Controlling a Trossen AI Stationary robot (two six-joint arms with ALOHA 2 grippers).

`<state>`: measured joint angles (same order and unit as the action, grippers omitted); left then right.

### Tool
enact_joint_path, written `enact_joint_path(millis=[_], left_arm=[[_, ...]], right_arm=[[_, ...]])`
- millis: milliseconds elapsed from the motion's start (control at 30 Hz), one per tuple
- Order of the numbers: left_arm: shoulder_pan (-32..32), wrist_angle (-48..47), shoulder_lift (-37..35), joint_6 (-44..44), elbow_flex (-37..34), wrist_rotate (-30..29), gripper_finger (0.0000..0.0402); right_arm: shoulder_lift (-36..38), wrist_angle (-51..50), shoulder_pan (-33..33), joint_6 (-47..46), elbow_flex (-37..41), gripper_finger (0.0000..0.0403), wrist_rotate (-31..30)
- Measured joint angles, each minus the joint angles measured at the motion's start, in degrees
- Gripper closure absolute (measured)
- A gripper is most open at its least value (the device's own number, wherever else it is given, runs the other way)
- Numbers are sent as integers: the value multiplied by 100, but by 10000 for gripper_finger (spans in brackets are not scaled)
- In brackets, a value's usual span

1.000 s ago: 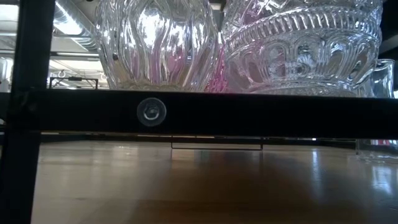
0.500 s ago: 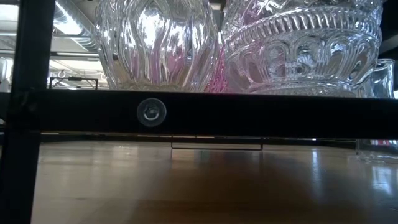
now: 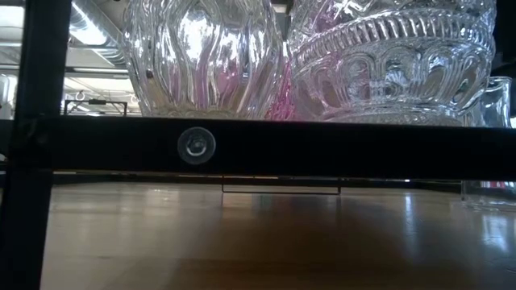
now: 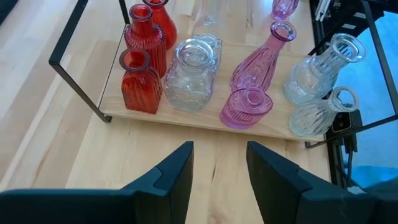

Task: Sort vases onto shelf
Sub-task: Put the transparent vase on the shelf aligned with the other transparent vases

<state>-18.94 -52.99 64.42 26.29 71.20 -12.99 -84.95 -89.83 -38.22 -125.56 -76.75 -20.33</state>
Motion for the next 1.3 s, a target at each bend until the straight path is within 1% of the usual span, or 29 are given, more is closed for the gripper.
enact_joint_path(millis=[233,467,700,767,833,967,1000,1033,1167,1300], left_arm=[[0,-2,0,1,0,-73,259],[0,-4,0,-128,0,-136,259],[0,-7,0,-200,0,-143,259],[0,-9,0,-249,0,-143,259],[0,-11,0,-252,0,-143,259],[0,-13,0,-307,0,-149,259],[0,-6,0,-329,-7,-149,259],[1,12,0,-340,-39,-151,259],[17,0,2,-303,-267,-132,259],[17,54,2,-126,-512,-92,259]], right_arm=[[57,123,11,-72,411,278,272],[57,546,291,-67,829,278,299],[55,1418,466,248,1185,280,355],[55,1499,459,283,1231,290,438],[47,1471,450,285,1241,311,454],[98,1447,450,385,1235,378,492],[135,1487,450,469,1228,389,502],[151,1461,450,539,1230,393,536],[291,1459,449,727,1223,386,829],[441,1428,327,1022,934,397,786]])
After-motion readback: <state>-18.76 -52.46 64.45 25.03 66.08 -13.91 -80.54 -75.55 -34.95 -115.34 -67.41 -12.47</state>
